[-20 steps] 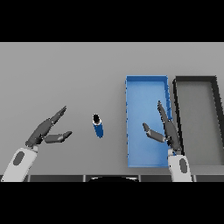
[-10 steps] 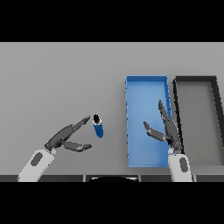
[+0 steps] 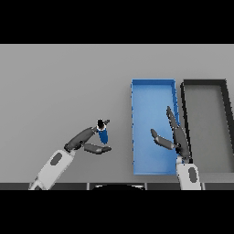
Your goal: Pick up the blue pipe and place it into the blue bin.
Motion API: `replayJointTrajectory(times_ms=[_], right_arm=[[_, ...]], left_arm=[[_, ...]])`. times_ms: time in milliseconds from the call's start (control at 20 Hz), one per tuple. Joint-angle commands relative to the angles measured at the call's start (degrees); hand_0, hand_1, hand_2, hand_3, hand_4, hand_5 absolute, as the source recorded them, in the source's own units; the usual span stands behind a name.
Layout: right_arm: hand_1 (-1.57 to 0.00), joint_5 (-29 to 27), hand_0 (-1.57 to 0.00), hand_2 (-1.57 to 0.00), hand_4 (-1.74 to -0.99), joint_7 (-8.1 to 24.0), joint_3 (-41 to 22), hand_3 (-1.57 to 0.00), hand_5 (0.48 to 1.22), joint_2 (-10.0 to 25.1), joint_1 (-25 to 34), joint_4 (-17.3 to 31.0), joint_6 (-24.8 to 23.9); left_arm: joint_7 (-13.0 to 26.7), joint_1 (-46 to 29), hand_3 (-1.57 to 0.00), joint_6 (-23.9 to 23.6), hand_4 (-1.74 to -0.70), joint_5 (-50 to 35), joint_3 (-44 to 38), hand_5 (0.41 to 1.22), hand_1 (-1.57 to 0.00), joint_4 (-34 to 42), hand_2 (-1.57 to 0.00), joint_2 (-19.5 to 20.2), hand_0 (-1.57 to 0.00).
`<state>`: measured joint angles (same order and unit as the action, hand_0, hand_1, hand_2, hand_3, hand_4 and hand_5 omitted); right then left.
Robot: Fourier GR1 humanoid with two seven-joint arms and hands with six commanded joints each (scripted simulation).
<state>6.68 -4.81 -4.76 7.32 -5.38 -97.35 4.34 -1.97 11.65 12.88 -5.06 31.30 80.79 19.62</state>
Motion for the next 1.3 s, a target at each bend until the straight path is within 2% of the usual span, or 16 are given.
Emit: replayJointTrajectory(times_ms=[0,100,200,250,300,350,450,550,650,800,950,1150,1250], right_arm=[[0.0,-0.04,0.0,0.0,-1.265,-0.18,0.05,0.0,0.597,-0.07,-0.11,0.34,0.03],[0.0,0.27,0.0,0.0,-1.264,0.17,-0.29,0.0,0.598,-0.76,0.11,1.0,-0.21],[0.0,0.08,0.0,0.0,-1.267,-0.78,0.24,0.0,0.6,-0.12,-0.15,0.52,-0.23],[0.0,0.24,0.0,0.0,-1.266,-0.45,-0.06,0.0,0.601,-0.68,0.32,1.36,-0.28],[0.0,-0.29,0.0,0.0,-1.261,-0.68,0.3,0.0,0.6,-0.15,0.05,0.81,0.13],[0.0,0.0,0.0,0.0,-1.26,-1.17,0.09,0.0,0.6,-0.49,-0.2,1.15,-0.06],[0.0,0.26,0.0,0.0,-1.259,-1.29,0.03,0.0,0.605,-0.14,-0.73,0.31,-0.09],[0.0,-0.2,0.0,0.0,-1.262,-0.01,0.32,0.0,0.611,-0.02,0.25,0.46,0.0],[0.0,-0.09,0.0,0.0,-1.26,0.36,0.27,0.0,0.614,-0.14,0.99,1.04,-0.02],[0.0,-0.02,0.0,0.0,-1.252,-0.68,0.44,0.0,0.619,0.64,0.76,1.11,0.43],[0.0,0.32,0.0,0.0,-1.244,-0.58,0.09,0.0,0.623,-0.03,0.66,1.37,0.04],[0.0,1.28,0.0,0.0,-1.228,-0.92,0.1,0.0,0.629,0.5,0.31,1.49,-0.23],[0.0,1.34,0.0,0.0,-1.219,-1.58,-0.09,0.0,0.634,0.49,0.46,1.52,-0.03]], left_arm=[[-1.43,0.59,0.0,-0.56,-1.08,1.16,0.36,0.442,0.0,-1.09,0.0,-0.79,0.0],[-3.13,1.58,0.0,-0.58,-1.08,0.82,0.29,0.459,0.0,-3.03,0.0,-2.93,0.0],[-4.42,2.21,-0.02,0.17,-1.11,-0.57,-0.13,0.507,0.0,-4.33,-0.02,-4.57,0.0],[-4.36,2.49,-0.1,0.22,-1.14,-1.3,-0.54,0.55,-0.03,-4.93,-0.11,-5.24,0.0],[-4.17,2.71,-0.26,-0.04,-1.21,-2.37,-1.15,0.607,-0.16,-5.66,-0.29,-6.49,-0.02],[-4.07,2.7,-0.52,0.08,-1.25,-3.81,-1.76,0.73,-0.35,-6.28,-0.48,-7.65,-0.19],[-3.76,2.82,-0.88,-1.5,-1.42,-3.95,-2.04,0.906,-0.79,-7.21,-0.87,-9.55,-0.67],[-4.42,1.9,-1.1,-1.39,-1.53,-4.02,-2.19,1.02,-1.07,-6.22,-1.12,-9.81,-0.99],[-5.87,1.62,-1.21,-2.6,-1.6,-2.07,-1.11,1.092,-1.25,-6.06,-1.29,-10.03,-1.2],[-8.31,0.89,-1.34,-4.19,-1.67,-0.92,-0.23,1.155,-1.41,-4.09,-1.42,-9.78,-1.38],[-10.33,0.9,-1.4,-4.46,-1.7,-1.71,-0.11,1.187,-1.49,-1.64,-1.5,-10.04,-1.47],[-9.3,3.4,-1.44,-3.9,-1.72,-2.73,0.66,1.207,-1.54,3.0,-1.54,-10.6,-1.53],[-6.85,4.14,-1.44,-3.56,-1.72,-3.65,0.69,1.212,-1.55,5.8,-1.55,-9.84,-1.55]])
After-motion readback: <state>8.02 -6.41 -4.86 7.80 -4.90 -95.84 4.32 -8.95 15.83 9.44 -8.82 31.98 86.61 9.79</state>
